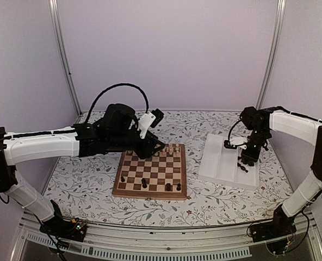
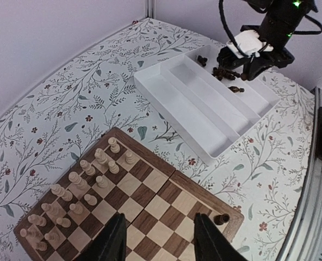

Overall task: Set up the chess pieces on the board
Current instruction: Place the chess piece on the chessboard.

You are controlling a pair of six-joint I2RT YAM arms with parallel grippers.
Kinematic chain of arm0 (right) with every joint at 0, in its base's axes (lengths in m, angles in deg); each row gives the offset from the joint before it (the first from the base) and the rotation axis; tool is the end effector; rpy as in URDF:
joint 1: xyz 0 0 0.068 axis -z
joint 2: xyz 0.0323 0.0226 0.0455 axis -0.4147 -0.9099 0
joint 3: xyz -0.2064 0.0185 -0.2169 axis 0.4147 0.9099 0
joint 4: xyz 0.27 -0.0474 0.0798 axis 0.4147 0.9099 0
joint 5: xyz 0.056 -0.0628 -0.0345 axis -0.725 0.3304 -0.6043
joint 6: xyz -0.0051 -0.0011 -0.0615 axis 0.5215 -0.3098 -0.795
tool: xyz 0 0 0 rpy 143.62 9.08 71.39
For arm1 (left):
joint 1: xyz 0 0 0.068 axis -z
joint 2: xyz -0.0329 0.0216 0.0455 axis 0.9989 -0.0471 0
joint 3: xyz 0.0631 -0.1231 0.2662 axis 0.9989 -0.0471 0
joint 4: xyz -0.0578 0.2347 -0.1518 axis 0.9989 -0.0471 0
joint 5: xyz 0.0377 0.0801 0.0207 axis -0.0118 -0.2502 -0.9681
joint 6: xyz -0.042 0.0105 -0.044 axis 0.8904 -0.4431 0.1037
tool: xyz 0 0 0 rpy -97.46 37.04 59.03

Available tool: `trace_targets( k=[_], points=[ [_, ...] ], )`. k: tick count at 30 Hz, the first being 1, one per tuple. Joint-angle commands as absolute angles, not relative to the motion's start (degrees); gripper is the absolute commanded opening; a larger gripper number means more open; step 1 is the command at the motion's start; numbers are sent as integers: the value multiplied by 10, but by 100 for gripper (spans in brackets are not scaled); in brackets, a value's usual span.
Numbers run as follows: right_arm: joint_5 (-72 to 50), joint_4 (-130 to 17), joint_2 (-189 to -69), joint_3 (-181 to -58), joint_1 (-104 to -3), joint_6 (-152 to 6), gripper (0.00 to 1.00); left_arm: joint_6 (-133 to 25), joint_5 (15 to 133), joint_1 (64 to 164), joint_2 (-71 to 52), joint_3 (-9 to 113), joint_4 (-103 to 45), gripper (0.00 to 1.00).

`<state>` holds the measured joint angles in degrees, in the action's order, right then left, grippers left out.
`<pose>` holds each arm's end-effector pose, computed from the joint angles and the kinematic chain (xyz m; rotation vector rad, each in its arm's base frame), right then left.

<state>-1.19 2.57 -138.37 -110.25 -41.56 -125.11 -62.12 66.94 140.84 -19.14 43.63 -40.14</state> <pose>0.2944 0.0882 0.2310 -1.5700 2.6043 -0.1083 0.2202 -0.2999 0.3017 0.9211 1.9537 -0.6200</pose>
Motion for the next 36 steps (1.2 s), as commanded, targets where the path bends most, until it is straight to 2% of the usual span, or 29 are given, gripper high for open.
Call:
trace_targets(
  k=[1,12,19,24,28,36],
  points=[
    [51,46,-1377,-1146,-512,-1253,9,-610,608,1414,-166,429,-415,45],
    [126,26,-1448,-1203,-653,-1268,9,-563,573,1377,-92,365,-411,46],
    [36,-6,-1460,-1291,-690,-1279,10,-504,689,1346,-85,306,-335,47],
    [-73,-52,-1459,-1321,-713,-1280,11,-432,822,1331,-120,281,-211,50],
    [-103,-92,-1455,-1322,-728,-1284,11,-372,903,1331,-159,275,-117,50],
    [-117,-125,-1465,-1326,-740,-1285,12,-313,932,1336,-222,292,-62,51]
  ],
)
